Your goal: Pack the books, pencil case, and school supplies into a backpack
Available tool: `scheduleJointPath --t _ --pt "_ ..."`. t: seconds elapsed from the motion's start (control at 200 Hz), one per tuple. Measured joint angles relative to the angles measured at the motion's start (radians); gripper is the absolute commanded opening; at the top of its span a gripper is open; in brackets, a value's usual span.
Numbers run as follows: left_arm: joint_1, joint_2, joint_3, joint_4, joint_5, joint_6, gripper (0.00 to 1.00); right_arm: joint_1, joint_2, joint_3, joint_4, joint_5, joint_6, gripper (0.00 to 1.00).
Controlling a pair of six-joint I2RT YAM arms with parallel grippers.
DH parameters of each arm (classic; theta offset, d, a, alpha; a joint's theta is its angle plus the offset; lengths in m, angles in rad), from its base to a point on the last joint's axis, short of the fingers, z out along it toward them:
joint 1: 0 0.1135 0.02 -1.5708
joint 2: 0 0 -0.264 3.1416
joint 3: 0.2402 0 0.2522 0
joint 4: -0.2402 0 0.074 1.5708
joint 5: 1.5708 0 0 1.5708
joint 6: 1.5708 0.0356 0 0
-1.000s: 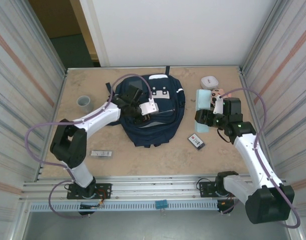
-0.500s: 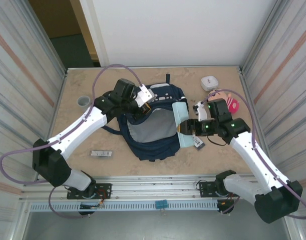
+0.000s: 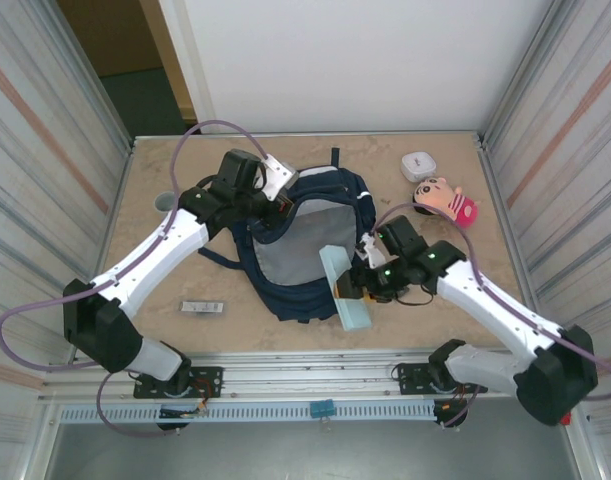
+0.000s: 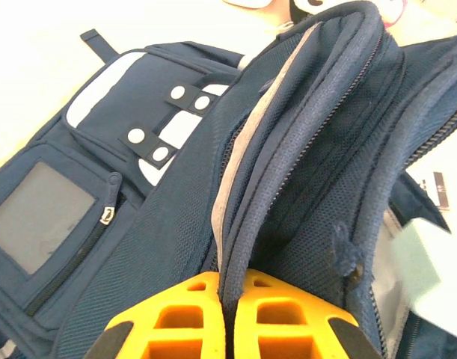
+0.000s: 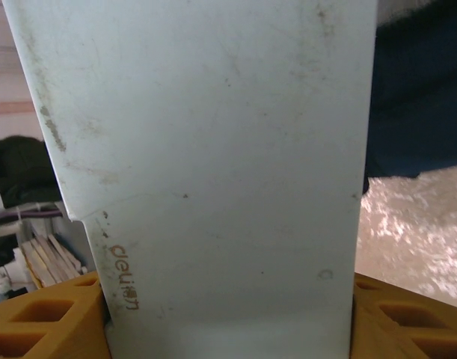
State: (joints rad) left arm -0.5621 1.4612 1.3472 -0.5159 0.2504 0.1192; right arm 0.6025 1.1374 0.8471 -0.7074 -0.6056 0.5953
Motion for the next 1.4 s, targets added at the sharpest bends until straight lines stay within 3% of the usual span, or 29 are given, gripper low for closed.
scheduleJointPath --t 0.276,0.351,0.451,0.561,0.671,0.767,1.052,1.398 --pt "-0.004 -0.018 0.0 0.005 0.045 -0.045 0.0 -0.062 0.231 0.058 0.308 0.012 0.214 0.68" --pt "-0.008 -0.026 0.0 0.005 0.046 -0.05 0.0 -0.075 0.278 0.066 0.409 0.026 0.29 0.74" --pt "-0.011 -0.029 -0.001 0.01 0.047 -0.057 0.0 -0.08 0.304 0.066 0.51 0.072 0.37 0.77" --pt "-0.012 -0.03 -0.006 0.024 0.046 -0.072 0.0 -0.078 0.309 0.045 0.651 0.14 0.469 0.89" --pt "-0.015 -0.034 -0.013 0.034 0.045 -0.082 0.0 -0.061 0.307 -0.005 0.745 0.202 0.54 0.9" --pt "-0.016 -0.037 -0.014 0.035 0.045 -0.083 0.0 -0.025 0.286 -0.055 0.76 0.259 0.56 0.85" --pt "-0.016 -0.04 -0.026 0.056 0.045 -0.094 0.0 0.13 0.259 -0.14 0.787 0.372 0.602 0.57" --pt "-0.017 -0.04 -0.028 0.075 0.059 -0.111 0.0 0.199 0.455 -0.133 1.032 0.452 0.685 0.36"
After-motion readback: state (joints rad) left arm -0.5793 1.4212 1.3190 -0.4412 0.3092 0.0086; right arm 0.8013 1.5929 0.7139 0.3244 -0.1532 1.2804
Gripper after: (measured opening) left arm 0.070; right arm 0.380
